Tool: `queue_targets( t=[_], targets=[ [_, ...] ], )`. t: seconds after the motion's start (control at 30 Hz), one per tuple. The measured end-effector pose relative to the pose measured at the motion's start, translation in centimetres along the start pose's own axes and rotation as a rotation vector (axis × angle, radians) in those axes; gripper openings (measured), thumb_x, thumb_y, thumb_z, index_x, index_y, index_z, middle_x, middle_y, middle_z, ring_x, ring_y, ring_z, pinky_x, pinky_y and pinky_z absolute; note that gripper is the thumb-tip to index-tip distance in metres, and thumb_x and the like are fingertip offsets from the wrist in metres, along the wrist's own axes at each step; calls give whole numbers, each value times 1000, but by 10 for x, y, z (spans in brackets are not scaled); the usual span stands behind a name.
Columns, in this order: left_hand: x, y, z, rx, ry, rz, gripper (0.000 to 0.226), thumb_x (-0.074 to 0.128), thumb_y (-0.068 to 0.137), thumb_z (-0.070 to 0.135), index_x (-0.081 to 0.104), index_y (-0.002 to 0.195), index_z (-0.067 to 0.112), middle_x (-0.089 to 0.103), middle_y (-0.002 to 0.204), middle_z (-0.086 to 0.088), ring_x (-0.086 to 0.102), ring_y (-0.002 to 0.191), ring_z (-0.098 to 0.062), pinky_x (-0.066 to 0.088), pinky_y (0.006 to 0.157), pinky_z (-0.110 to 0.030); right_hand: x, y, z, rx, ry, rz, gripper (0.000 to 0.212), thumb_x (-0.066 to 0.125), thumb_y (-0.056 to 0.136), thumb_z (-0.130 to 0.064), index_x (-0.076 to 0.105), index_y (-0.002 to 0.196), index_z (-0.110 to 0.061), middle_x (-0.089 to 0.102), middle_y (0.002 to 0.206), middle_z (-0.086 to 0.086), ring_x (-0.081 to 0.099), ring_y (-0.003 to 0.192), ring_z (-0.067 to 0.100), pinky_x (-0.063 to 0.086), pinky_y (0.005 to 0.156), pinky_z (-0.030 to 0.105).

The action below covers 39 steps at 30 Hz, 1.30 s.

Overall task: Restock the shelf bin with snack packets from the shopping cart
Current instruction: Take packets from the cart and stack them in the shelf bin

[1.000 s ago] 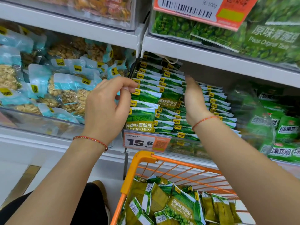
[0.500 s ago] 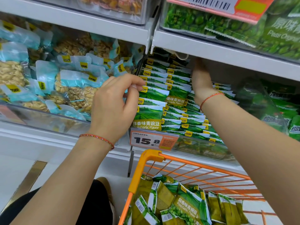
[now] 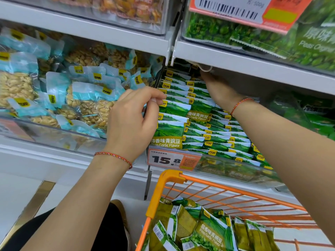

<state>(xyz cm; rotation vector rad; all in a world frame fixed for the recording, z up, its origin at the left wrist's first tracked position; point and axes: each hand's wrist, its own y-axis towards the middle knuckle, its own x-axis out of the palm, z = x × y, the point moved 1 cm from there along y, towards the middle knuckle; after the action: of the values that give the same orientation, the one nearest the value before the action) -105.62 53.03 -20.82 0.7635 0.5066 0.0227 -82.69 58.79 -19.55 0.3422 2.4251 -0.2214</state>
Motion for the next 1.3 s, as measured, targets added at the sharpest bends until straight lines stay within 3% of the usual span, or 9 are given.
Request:
queue_targets(
  t=[0.23,0.33,0.5,0.73,0.9,1.0,1.1,1.2,1.3],
  targets=[
    [0,-6,3,-2,0,29,24,45,91,6,68,95,12,67,87,4,56,82,-16,43,71,-24,8,-31,6,-101,-46,287,43,29,103,-32,46,135,-8,47,137,16,44,124,28,34,93,27],
    [-6,-17,11,45,13,32,24,45,91,7,68,96,9,65,90,3,54,85,-16,40,75,-23,1,-74,19,-145,-17,326,32,39,101,-27,51,129,-18,48,132,10,53,87,20,32,73,23],
    [-26,-41,51,54,-39,-22,23,48,89,2,69,94,12,61,87,12,54,85,-8,41,75,-16,-19,-158,31,-384,-25,510,14,50,93,-29,63,88,-23,63,81,-4,59,76,16,49,72,41],
    [-34,-85,121,63,-53,-717,27,43,89,20,68,98,25,70,93,9,63,87,-10,49,78,-28,-25,-249,26,-496,-44,384,35,41,83,-40,46,56,-18,40,48,-2,44,51,21,37,53,37],
    [-14,-125,123,-140,590,-1464,39,54,93,16,52,132,14,57,131,-8,55,117,-24,48,77,-24,3,-284,50,-221,-677,-199,27,48,89,-33,60,73,-16,64,77,9,59,76,27,47,65,34],
    [7,-153,132,197,681,-1682,48,64,84,14,49,130,14,55,129,-12,58,106,-26,49,75,-33,21,-300,77,-42,-866,-516,27,49,92,-23,62,109,-6,63,112,17,59,104,30,46,78,31],
    [28,-171,129,349,741,-1813,67,71,81,18,38,140,16,46,136,-11,54,113,-30,45,66,-34,28,-304,106,46,-869,-479,36,53,90,-21,52,125,-10,57,123,14,55,113,29,45,84,33],
    [48,-187,113,572,846,-1843,100,81,72,30,19,150,20,30,145,-17,42,126,-37,48,86,-44,28,-297,131,158,-669,-381,47,58,90,-26,43,133,-16,50,127,12,53,114,27,44,88,33],
    [58,-196,102,716,855,-1766,95,76,77,34,17,150,20,30,141,-23,41,121,-39,44,90,-46,32,-286,143,170,-629,-341,50,57,91,-36,44,134,-16,51,127,10,53,113,26,46,90,34]
  ],
)
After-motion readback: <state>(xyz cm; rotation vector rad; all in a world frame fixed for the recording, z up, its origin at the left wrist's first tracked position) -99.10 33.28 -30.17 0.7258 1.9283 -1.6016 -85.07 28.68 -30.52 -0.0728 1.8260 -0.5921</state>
